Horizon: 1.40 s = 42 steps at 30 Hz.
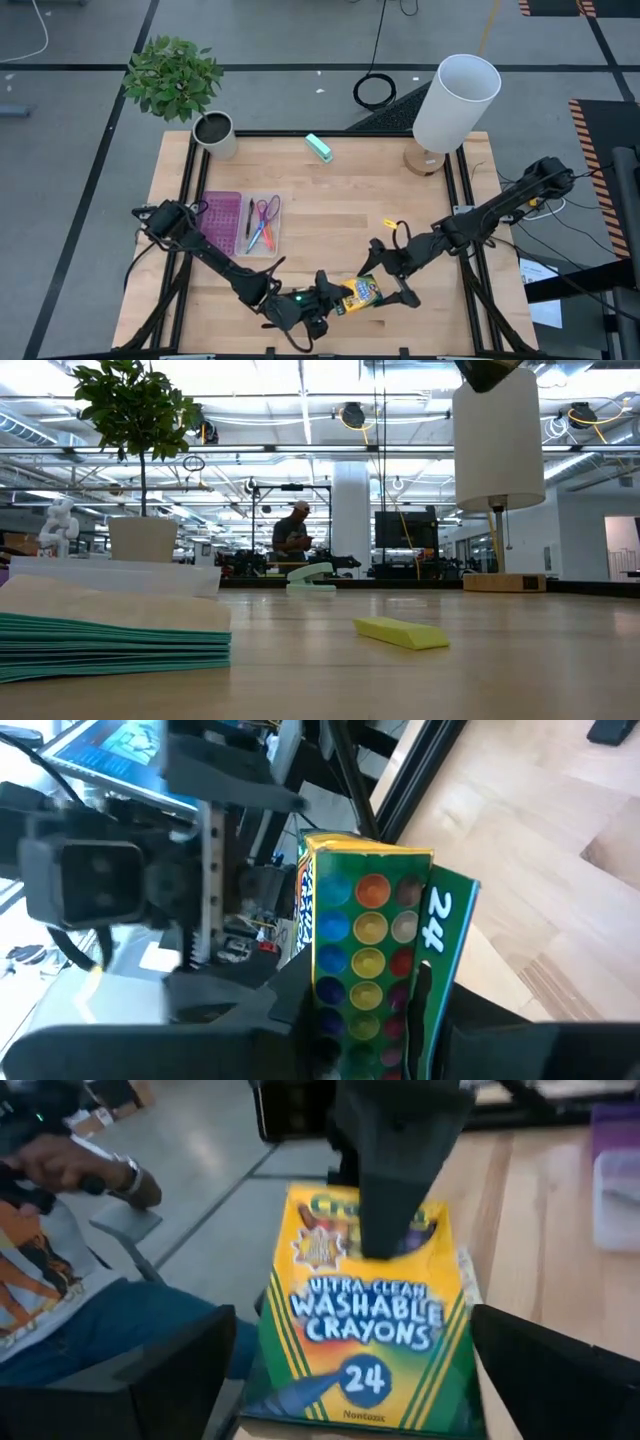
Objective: Pack school essentials
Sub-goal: Put the crayon box into the purple supply box
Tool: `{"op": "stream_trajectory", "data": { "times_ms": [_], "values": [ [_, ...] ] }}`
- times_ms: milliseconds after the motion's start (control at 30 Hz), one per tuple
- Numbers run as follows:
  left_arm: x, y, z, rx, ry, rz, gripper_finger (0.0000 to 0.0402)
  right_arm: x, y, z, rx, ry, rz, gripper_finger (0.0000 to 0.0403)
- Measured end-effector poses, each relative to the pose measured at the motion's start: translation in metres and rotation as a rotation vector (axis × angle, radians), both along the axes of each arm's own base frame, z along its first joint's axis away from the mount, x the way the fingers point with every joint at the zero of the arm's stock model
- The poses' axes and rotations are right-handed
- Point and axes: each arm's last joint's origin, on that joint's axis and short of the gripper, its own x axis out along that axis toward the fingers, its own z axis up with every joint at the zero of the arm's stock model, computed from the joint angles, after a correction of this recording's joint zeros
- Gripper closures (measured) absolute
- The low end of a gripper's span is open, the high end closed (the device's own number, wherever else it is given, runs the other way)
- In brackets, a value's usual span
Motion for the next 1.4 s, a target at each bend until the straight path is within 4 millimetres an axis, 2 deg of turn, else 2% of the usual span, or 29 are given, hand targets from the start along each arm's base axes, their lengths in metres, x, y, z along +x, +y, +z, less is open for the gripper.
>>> {"op": "stream_trajectory", "data": {
  "times_ms": [233, 367, 467, 667, 800, 1033, 1200, 1400],
  "values": [
    [-0.003, -0.002, 0.0, 0.028, -0.007, 0.066, 0.03, -0.017, -0.011, 0.028, -0.007, -0.125, -0.089, 0.0006],
    [-0.008, -0.004, 0.001, 0.054, -0.02, 0.165, 0.03, -0.032, -0.017, 0.039, -0.027, -0.149, -0.14, 0.0006],
    [-0.01, -0.004, -0.001, 0.083, -0.015, 0.246, 0.03, -0.042, -0.015, 0.041, -0.037, -0.16, -0.157, 0.0006],
    [-0.01, 0.003, -0.002, 0.094, -0.002, 0.331, 0.03, -0.058, -0.009, 0.032, -0.061, -0.164, -0.186, 0.0007],
    [-0.008, 0.017, 0.008, 0.087, 0.01, 0.363, 0.03, -0.065, -0.003, 0.024, -0.076, -0.162, -0.2, 0.0007],
    [-0.009, 0.06, 0.024, 0.045, 0.086, 0.477, 0.03, -0.074, 0.006, 0.013, -0.061, -0.183, -0.188, 0.0007],
    [-0.019, 0.088, 0.029, -0.024, 0.162, 0.563, 0.03, -0.08, 0.01, 0.003, -0.055, -0.169, -0.165, 0.0007],
    [-0.038, 0.107, 0.025, -0.11, 0.229, 0.698, 0.03, -0.083, 0.009, -0.009, -0.051, -0.13, -0.167, 0.0007]
  ]
}}
